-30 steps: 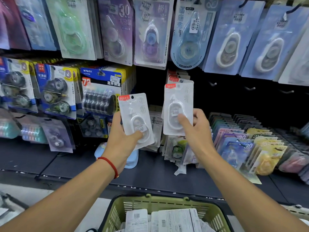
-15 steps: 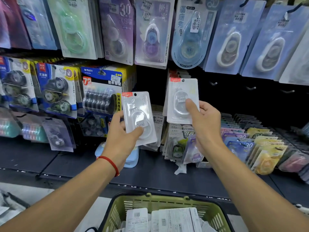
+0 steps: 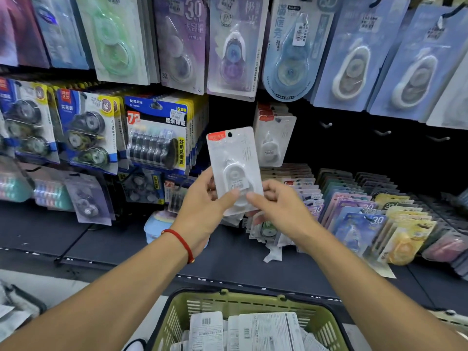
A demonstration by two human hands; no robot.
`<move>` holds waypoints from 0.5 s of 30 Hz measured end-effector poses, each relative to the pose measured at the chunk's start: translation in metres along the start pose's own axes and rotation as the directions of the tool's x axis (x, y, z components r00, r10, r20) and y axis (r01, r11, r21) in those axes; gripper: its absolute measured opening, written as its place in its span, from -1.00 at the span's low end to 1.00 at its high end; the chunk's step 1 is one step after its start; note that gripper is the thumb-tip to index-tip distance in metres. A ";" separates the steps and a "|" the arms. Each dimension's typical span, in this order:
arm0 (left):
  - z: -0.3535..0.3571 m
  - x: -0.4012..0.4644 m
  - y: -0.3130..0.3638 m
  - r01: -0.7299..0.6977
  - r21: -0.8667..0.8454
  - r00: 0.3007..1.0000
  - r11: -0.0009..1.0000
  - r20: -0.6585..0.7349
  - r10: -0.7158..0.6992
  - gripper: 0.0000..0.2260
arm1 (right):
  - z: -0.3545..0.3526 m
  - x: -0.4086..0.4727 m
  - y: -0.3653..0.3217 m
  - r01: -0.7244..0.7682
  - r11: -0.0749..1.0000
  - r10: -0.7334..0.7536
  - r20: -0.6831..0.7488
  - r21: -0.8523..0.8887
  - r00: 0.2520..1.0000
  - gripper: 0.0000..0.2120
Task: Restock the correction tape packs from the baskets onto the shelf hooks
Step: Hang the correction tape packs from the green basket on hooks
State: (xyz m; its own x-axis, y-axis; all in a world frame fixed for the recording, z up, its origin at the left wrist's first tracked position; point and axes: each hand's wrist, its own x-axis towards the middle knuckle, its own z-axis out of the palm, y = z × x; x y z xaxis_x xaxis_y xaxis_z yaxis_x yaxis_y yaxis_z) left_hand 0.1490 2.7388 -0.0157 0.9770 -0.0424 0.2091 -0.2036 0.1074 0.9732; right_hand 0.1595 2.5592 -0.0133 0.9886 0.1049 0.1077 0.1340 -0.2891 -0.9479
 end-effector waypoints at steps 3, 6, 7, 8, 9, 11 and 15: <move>0.000 0.004 -0.002 0.016 -0.017 0.999 1.000 0.051 -0.016 -0.36 | -0.001 0.000 -0.001 0.013 0.996 -0.001 -0.129 0.092 0.992 -0.84; 0.002 0.004 -0.004 0.032 -0.021 0.990 0.999 0.138 -0.029 -0.32 | -0.003 0.001 0.002 0.072 0.989 -0.036 -0.258 0.132 0.966 -0.86; 0.003 0.004 -0.005 0.040 -0.030 0.987 0.999 0.159 -0.034 -0.32 | -0.003 0.000 0.003 0.085 0.983 -0.037 -0.282 0.162 0.959 -0.85; 0.004 0.003 -0.005 0.048 -0.042 0.984 0.998 0.173 -0.040 -0.33 | -0.003 0.000 0.003 0.094 0.976 -0.031 -0.304 0.195 0.952 -0.83; 0.005 0.002 -0.005 0.052 -0.052 0.983 0.997 0.181 -0.042 -0.33 | -0.003 0.000 0.003 0.097 0.969 -0.018 -0.326 0.228 0.945 -0.81; 0.007 0.001 -0.005 0.052 -0.065 0.980 0.997 0.196 -0.039 -0.32 | -0.005 0.000 0.002 0.095 0.960 0.009 -0.368 0.263 0.930 -0.77; 0.009 0.001 -0.001 0.042 -0.135 0.972 0.990 0.236 -0.009 -0.34 | -0.014 0.001 -0.002 0.158 0.963 -0.057 -0.409 0.219 0.911 -0.76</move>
State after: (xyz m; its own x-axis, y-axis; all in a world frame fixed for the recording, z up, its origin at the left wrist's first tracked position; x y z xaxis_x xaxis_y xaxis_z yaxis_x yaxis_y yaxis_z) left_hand 0.1495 2.7300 -0.0159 0.9362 -0.2765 0.2171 -0.1518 0.2389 0.9591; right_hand 0.1613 2.5469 -0.0074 0.9207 -0.2775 0.2745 0.2706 -0.0533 -0.9612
